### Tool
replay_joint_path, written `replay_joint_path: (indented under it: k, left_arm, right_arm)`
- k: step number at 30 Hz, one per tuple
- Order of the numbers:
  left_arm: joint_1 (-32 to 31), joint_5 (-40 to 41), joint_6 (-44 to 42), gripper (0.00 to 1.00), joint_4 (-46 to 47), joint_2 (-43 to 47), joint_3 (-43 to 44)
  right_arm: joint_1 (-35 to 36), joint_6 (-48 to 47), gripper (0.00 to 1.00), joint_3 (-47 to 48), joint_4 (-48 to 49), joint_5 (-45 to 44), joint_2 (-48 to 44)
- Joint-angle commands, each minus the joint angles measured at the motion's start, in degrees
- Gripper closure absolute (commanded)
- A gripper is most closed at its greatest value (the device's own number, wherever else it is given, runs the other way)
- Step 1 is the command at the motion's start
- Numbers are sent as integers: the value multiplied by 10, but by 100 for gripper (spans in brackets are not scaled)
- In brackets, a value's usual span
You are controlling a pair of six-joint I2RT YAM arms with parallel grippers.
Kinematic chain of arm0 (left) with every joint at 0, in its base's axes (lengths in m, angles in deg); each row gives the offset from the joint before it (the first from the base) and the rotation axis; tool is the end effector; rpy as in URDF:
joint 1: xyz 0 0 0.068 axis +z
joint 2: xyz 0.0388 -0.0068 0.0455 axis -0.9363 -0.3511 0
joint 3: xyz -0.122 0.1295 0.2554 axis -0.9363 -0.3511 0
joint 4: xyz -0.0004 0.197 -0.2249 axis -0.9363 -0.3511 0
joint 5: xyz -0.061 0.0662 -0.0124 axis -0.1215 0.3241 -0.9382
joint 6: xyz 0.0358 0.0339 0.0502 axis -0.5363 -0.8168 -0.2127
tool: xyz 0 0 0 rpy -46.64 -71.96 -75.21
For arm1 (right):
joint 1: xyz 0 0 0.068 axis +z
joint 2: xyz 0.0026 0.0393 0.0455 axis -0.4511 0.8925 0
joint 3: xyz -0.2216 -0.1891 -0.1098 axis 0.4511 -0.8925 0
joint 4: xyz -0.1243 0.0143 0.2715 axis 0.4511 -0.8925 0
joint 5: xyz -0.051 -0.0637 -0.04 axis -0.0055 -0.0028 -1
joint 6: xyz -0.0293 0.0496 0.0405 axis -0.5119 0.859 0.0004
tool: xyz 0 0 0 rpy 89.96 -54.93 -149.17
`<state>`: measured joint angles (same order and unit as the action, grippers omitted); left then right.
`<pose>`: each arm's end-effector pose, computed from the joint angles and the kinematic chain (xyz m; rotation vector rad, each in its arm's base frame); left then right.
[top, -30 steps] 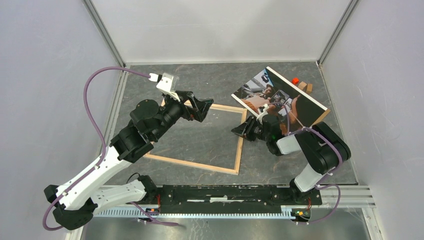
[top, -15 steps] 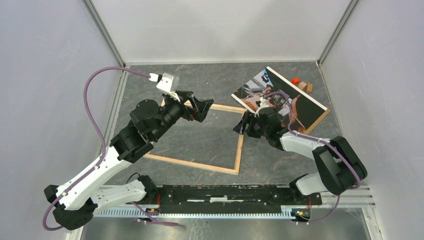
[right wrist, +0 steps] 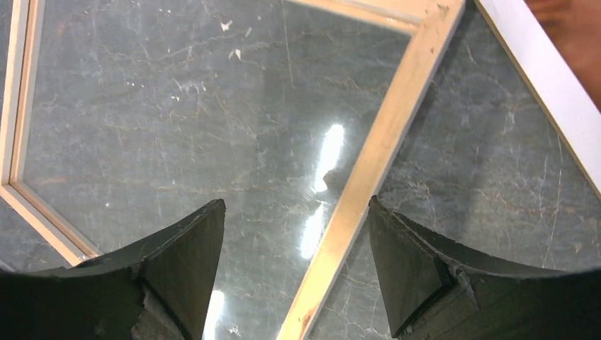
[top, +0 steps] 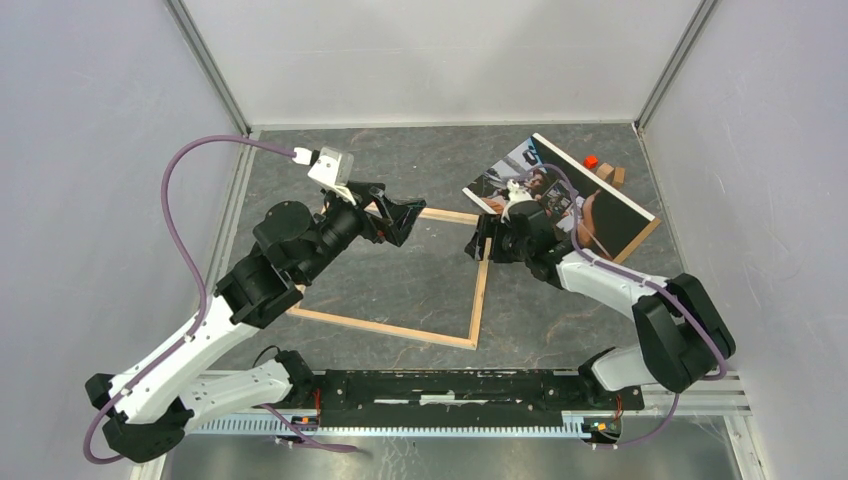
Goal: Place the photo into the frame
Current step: Move the photo frame to the center of the board.
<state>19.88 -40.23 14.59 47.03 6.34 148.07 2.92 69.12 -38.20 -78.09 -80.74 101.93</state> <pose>0.1535 -0.1617 0.4751 0.2775 1.5770 -0.7602 0.2822 0.1674 0.1898 0.0290 2.3353 0.6826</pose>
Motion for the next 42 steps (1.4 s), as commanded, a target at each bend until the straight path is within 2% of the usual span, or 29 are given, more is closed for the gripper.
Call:
replay_joint_path:
  k: [1, 4, 8, 12, 15, 17, 21, 27, 30, 36, 42]
  left_arm:
    - [3, 1, -5, 0, 9, 8, 16]
    - [3, 16, -8, 0, 5, 5, 16]
    - [3, 18, -8, 0, 5, 4, 15]
    - [4, 10, -3, 0, 4, -3, 15]
    - [3, 2, 2, 0, 3, -12, 16]
    - [3, -4, 6, 0, 3, -15, 17]
    - [4, -7, 9, 0, 3, -19, 16]
    - [3, -9, 12, 0, 3, -18, 15]
    - [3, -3, 11, 0, 3, -20, 15]
    - [3, -2, 10, 0, 4, -16, 13]
    - [3, -33, 28, 0, 9, -16, 13]
  right_arm:
    - [34, -44, 19, 59, -40, -63, 26]
    - [75, -72, 14, 105, -95, -123, 49]
    - [84, -82, 11, 96, -112, -128, 46]
    - [84, -100, 2, 43, -110, -110, 5]
    - [84, -101, 2, 7, -107, -63, -16]
    - [84, -82, 2, -27, -81, -16, -29]
    - [95, -21, 2, -91, 35, 55, -50]
    - [136, 20, 2, -76, 99, 93, -8]
    - [147, 8, 2, -50, 81, 93, -8]
    - [134, -40, 2, -19, -18, 2, -49]
    - [42, -73, 2, -48, -85, -16, -115]
